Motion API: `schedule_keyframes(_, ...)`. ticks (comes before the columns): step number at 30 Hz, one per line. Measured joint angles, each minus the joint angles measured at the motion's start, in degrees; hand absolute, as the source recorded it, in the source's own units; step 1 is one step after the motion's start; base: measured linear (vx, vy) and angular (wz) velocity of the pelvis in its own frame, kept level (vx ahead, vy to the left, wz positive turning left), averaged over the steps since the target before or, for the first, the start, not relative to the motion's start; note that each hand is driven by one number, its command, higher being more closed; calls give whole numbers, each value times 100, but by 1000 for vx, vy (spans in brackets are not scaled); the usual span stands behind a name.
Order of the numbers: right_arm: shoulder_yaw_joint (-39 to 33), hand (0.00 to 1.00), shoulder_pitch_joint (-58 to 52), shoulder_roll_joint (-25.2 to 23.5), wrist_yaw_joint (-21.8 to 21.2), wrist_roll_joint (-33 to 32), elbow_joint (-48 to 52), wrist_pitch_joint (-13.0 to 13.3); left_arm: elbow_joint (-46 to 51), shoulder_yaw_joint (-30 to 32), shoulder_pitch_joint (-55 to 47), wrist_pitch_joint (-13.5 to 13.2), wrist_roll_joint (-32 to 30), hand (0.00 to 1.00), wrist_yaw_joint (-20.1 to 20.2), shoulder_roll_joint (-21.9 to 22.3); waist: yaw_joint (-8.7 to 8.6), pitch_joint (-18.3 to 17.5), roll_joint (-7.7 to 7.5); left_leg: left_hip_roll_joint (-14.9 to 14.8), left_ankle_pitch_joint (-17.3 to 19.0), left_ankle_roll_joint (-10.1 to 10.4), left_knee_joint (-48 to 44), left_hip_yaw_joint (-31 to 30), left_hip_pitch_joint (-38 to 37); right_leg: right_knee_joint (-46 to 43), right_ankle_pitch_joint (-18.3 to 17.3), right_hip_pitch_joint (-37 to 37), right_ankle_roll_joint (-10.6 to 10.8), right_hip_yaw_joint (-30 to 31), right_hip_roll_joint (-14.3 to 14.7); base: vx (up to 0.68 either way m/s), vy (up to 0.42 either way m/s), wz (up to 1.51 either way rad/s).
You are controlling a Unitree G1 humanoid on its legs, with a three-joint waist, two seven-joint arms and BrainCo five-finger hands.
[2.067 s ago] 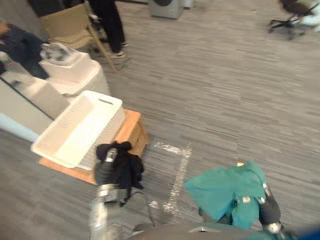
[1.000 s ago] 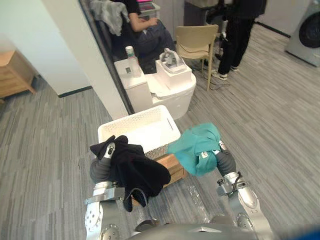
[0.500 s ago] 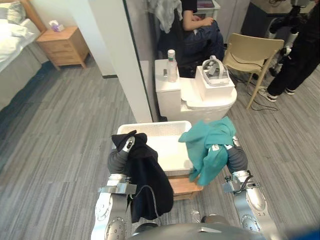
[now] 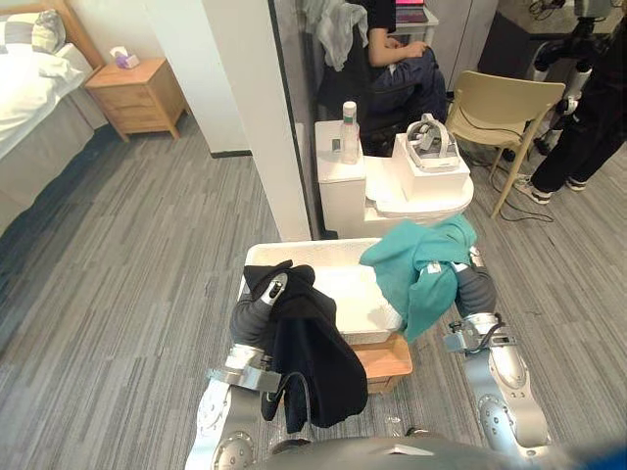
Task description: Tidy the bed and pick cloth on bed and put in laundry
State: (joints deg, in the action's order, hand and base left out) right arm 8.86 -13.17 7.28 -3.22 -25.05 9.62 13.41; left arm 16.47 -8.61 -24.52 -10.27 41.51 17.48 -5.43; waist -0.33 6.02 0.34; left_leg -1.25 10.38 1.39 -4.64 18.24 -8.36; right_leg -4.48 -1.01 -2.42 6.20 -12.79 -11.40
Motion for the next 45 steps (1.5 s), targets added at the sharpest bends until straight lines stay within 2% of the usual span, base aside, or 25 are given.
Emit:
schedule_keyframes(3,243,100,1,-181,-21,5,6,2,-2,-36,-104,85,-17,100,21,-47,-4,-8,-148,116,-57,-91,60,106,52,-209,-9,201,-49,-103,-130,-102,107,-10)
schedule_keyframes(7,624,100,-1,-206,-98,124,64,2,-100,-118,-93,-35,-40,100,15,-155,-10,-25,-228,97,1,-114,33,-42,75,-307,-104,194,-97,-124,-40,-29,14,4)
schedule_keyframes(10,659,100,9,-145,-96,295,134,2,-100,-275,62,-146,-63,100,-51,-240,-2,-47,-262,80,-51,-159,23,-246,152,-72,-99,68,-64,-98,40,54,-32,33)
schedule_keyframes(12,669,100,34,-71,-53,346,137,0,-98,-253,153,-230,-170,100,-241,-192,5,-54,-178,61,-104,-150,69,-347,144,35,-76,-33,-39,-232,62,91,-21,25)
schedule_keyframes(13,654,100,134,22,32,348,136,-23,-65,-162,266,-349,-174,100,-381,-165,1,-55,-133,42,-165,-133,114,-366,134,48,-76,-37,-40,-220,82,117,-15,20)
schedule_keyframes(15,613,100,256,76,76,349,136,-66,45,45,376,-415,-180,100,-447,-166,0,-55,-130,22,-210,-103,166,-391,125,58,-75,-39,-41,-212,107,75,-9,14)
schedule_keyframes(20,301,100,406,56,111,345,310,-290,772,1071,897,-963,-269,100,-545,-205,-9,-75,-123,-26,-235,-68,194,-470,-60,188,-79,-310,-50,-184,152,49,-7,8)
schedule_keyframes(24,249,100,411,42,42,347,401,-514,1163,1605,1678,-1267,-259,100,-757,-540,-35,-87,-99,-5,-237,-66,243,-440,-67,300,-79,-292,-55,-76,167,-23,-3,-3)
schedule_keyframes(29,159,100,422,47,-124,347,403,-627,1090,2109,2704,-1270,-222,100,-1233,-1144,-148,-143,-21,-54,-249,-45,247,-263,-52,454,55,-228,-100,127,263,-52,-13,-23)
schedule_keyframes(32,74,100,422,59,-251,345,403,-647,584,2304,3642,-1300,-229,100,-1679,-1720,-240,-164,4,-102,-263,-22,247,-131,-75,503,123,-196,-136,272,330,-50,-26,-22)
schedule_keyframes(34,47,100,415,93,-352,337,403,-649,157,2291,4206,-1286,-282,100,-2027,-2063,-377,-211,47,-110,-270,-10,250,-91,-69,572,178,-194,-147,317,350,-50,-28,-17)
schedule_keyframes(36,48,100,395,143,-389,335,403,-667,-44,2268,4456,-1271,-296,100,-2144,-2169,-412,-236,86,-120,-270,-10,251,-14,-73,583,199,-179,-159,388,367,-49,-16,-19)
schedule_keyframes(38,55,100,334,221,-474,328,403,-680,-405,2245,4768,-1232,-410,100,-2284,-2308,-532,-272,144,-129,-270,-10,269,16,-74,602,214,-177,-164,421,386,-50,-21,-11)
schedule_keyframes(40,53,100,169,239,-559,313,403,-681,-772,2131,4971,-1117,-488,100,-2286,-2313,-572,-326,196,-148,-274,-5,273,42,-80,604,224,-145,-173,442,411,-16,-27,-6)
schedule_keyframes(43,81,100,88,234,-633,271,402,-743,-1053,1982,5005,-1090,-514,100,-2279,-2320,-590,-350,228,-177,-290,22,280,161,-78,604,252,-69,-194,568,453,-24,-30,-21)
schedule_keyframes(45,84,100,43,238,-768,262,401,-746,-1339,1810,5041,-1027,-518,100,-2277,-2320,-670,-356,237,-188,-310,53,318,197,-82,613,282,-35,-224,617,494,-37,-34,-19)
